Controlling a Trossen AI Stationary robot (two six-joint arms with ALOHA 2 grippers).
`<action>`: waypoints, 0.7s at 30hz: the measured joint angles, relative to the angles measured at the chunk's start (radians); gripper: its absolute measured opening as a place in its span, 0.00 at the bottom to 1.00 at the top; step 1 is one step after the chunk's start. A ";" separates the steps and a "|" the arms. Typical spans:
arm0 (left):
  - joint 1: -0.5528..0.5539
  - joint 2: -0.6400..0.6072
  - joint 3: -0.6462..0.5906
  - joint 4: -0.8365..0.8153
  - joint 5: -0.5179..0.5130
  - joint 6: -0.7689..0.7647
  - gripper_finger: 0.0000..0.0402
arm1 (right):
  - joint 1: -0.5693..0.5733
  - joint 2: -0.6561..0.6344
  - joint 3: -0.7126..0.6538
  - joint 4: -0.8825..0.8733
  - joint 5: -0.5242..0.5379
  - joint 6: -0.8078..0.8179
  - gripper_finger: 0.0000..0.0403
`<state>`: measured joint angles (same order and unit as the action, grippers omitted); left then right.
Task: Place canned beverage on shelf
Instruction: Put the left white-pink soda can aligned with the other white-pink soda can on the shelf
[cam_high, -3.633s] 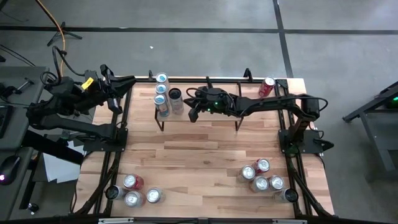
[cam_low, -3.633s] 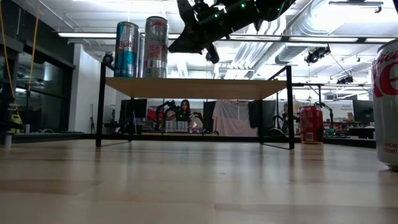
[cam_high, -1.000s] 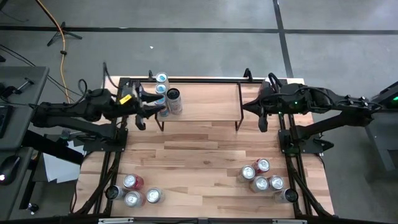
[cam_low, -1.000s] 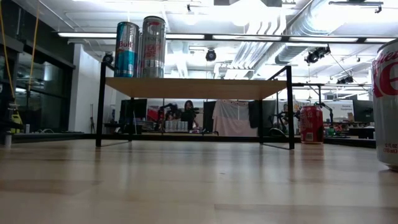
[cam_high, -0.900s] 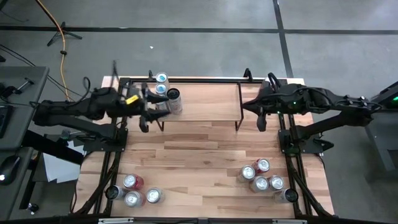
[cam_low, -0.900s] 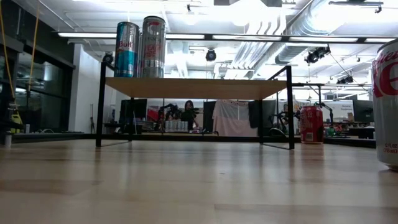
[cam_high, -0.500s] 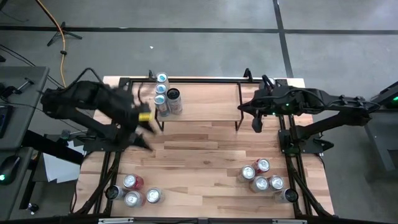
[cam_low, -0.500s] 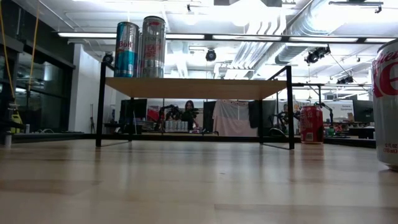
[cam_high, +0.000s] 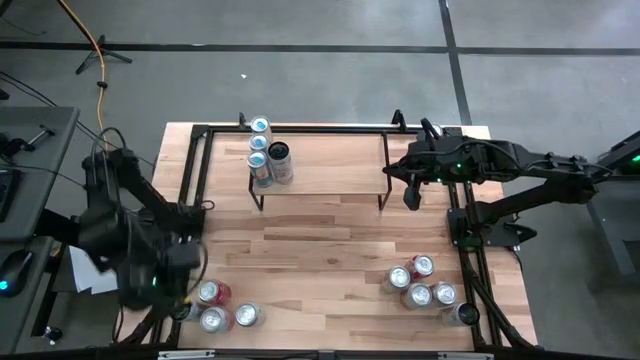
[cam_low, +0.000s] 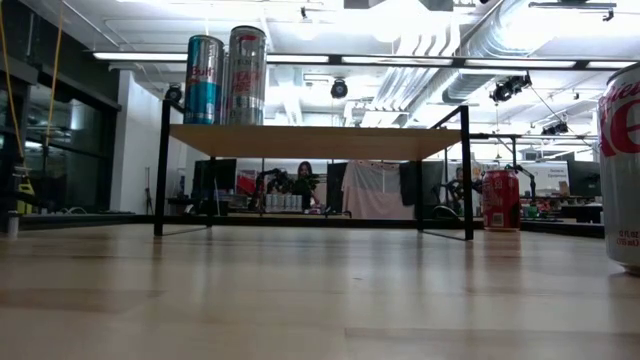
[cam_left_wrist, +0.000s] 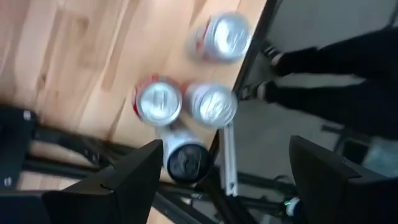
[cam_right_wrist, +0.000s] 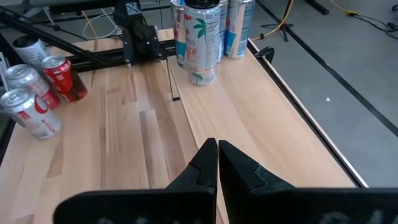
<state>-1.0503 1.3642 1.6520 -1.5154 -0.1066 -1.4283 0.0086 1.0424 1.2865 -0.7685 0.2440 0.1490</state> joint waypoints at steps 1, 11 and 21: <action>-0.029 0.015 -0.017 0.011 0.003 -0.013 0.71 | -0.002 0.000 0.000 -0.001 0.000 0.000 0.00; -0.149 0.076 -0.172 0.030 0.055 -0.049 0.71 | -0.004 0.000 0.000 -0.014 0.000 -0.018 0.00; -0.158 0.047 -0.290 0.189 0.066 -0.037 0.71 | -0.004 0.000 0.000 -0.019 0.000 -0.008 0.00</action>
<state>-1.2084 1.4110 1.3616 -1.3261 -0.0408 -1.4652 0.0044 1.0424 1.2865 -0.7872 0.2440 0.1406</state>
